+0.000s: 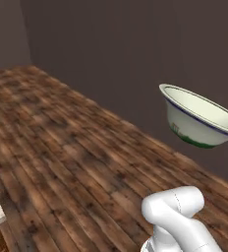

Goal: Pick up the bowls from the cabinet and place each bowl in front of a stool on the dining counter.

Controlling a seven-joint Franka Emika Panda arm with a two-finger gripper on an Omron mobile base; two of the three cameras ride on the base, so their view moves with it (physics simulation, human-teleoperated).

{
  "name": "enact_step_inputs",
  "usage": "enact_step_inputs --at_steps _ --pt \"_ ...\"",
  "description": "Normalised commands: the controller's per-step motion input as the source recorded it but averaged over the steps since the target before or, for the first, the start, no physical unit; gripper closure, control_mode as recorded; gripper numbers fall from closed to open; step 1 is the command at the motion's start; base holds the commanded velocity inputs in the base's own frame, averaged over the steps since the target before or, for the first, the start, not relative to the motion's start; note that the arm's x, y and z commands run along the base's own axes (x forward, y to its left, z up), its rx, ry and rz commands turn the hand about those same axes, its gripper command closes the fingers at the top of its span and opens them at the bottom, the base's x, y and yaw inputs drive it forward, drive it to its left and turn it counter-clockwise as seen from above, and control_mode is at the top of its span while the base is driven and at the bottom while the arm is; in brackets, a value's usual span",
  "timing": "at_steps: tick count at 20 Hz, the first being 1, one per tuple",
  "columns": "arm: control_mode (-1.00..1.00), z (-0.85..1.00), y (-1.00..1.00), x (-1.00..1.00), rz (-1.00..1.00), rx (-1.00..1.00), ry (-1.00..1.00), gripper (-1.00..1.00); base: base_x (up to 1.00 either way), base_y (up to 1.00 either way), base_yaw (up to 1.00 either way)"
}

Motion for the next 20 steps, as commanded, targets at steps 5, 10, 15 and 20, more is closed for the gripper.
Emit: enact_step_inputs --at_steps 5,10,15,20 --pt "1.00 0.00 0.00 0.00 0.00 0.00 0.00 1.00 0.99 -0.41 0.57" --pt "1.00 0.00 0.00 0.00 0.00 0.00 0.00 1.00 1.00 -0.48 0.41" --pt "1.00 0.00 0.00 0.00 0.00 0.00 0.00 1.00 1.00 -0.16 0.24" --pt "1.00 0.00 0.00 0.00 0.00 0.00 0.00 1.00 1.00 -0.25 0.20"
